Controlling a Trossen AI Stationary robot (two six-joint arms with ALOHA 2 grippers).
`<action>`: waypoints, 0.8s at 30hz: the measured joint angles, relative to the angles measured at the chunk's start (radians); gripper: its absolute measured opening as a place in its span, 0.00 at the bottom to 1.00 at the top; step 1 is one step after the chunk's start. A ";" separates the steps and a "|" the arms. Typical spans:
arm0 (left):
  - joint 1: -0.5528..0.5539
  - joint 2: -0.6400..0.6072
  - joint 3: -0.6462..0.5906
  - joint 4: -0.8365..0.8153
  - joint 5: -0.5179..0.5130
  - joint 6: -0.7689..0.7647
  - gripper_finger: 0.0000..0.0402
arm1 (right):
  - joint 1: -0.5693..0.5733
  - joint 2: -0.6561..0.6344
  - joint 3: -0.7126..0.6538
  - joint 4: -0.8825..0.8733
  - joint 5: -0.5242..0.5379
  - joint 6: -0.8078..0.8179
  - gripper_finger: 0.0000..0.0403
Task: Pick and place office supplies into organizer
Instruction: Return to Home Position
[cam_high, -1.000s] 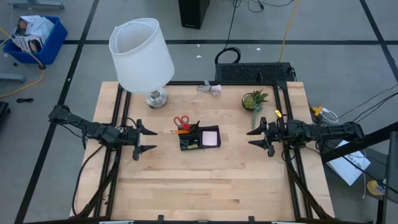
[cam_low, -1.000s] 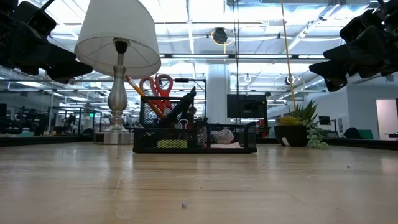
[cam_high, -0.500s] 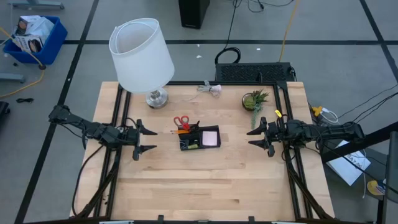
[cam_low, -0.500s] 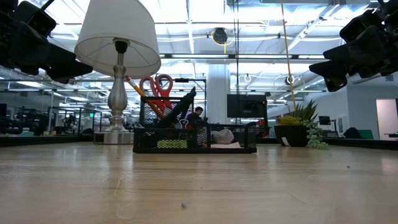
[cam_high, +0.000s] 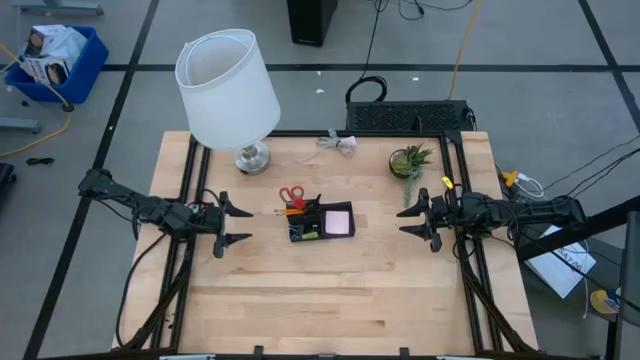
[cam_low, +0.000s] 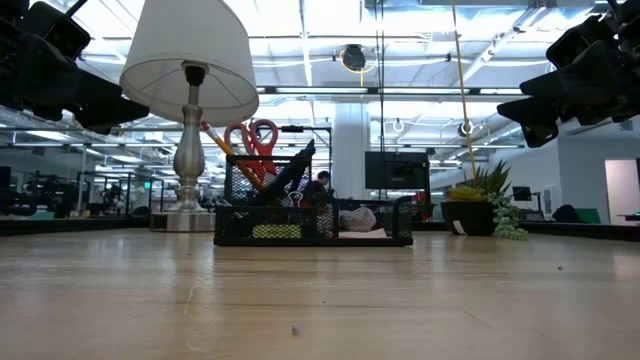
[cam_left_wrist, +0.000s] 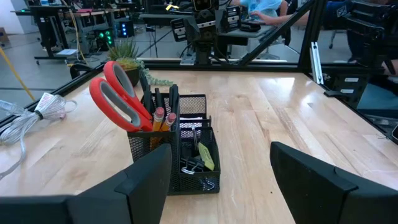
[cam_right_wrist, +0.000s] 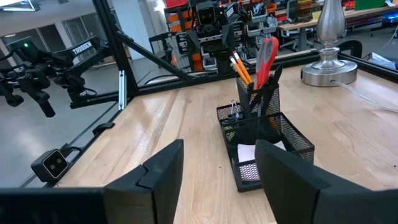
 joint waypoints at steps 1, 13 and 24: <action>0.000 0.000 0.000 0.000 0.000 0.000 0.68 | 0.000 0.000 0.000 0.000 0.000 0.000 0.48; 0.000 0.000 0.000 0.000 0.000 0.000 0.68 | 0.000 0.000 0.000 0.000 0.000 0.000 0.47; 0.000 0.000 0.000 0.000 0.000 0.000 0.68 | 0.000 0.000 0.000 0.000 0.000 0.000 0.48</action>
